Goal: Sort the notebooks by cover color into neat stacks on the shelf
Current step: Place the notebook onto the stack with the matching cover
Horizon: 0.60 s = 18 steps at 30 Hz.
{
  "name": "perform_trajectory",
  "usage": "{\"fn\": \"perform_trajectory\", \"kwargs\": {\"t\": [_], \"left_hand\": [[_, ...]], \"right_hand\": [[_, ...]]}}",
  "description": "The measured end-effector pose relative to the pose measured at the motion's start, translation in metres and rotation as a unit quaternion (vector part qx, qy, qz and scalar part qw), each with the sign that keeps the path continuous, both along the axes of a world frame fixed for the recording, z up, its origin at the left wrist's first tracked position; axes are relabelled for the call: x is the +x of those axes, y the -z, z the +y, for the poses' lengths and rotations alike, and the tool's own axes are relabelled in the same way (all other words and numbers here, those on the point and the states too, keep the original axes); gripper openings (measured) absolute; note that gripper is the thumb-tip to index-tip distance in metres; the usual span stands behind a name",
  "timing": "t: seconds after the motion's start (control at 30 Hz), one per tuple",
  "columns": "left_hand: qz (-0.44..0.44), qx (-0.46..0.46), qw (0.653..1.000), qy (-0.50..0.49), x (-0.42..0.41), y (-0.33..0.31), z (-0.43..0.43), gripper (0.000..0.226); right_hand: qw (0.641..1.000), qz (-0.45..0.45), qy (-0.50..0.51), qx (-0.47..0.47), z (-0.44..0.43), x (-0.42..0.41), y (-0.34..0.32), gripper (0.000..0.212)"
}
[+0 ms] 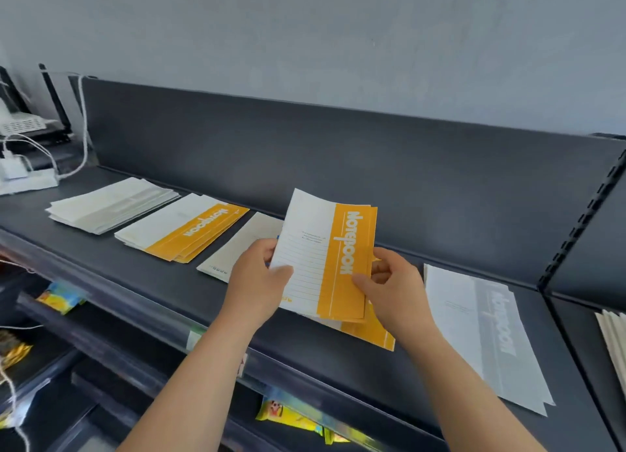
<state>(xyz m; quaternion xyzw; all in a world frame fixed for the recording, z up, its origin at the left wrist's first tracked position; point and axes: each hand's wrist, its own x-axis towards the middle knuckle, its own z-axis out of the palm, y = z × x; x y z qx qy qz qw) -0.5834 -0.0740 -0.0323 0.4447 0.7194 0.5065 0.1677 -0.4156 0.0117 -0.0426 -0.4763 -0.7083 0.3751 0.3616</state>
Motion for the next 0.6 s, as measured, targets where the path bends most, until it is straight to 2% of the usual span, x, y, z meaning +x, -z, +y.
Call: {"fn": "perform_trajectory", "kwargs": {"t": [0.2,0.4,0.6], "left_hand": [[-0.044,0.027,0.998,-0.040,-0.053,0.004,-0.005,0.031],[-0.039,0.056,0.997,-0.044,-0.129,0.003,-0.007,0.039],[0.037,0.019,0.998,-0.036,-0.223,0.003,-0.004,0.036]], "right_hand": [[0.999,-0.010,-0.036,0.012,0.002,-0.056,-0.009,0.039],[0.999,0.016,-0.028,-0.013,0.001,-0.141,-0.004,0.037],[0.999,-0.001,0.013,-0.038,-0.010,-0.231,-0.004,0.043]]}}
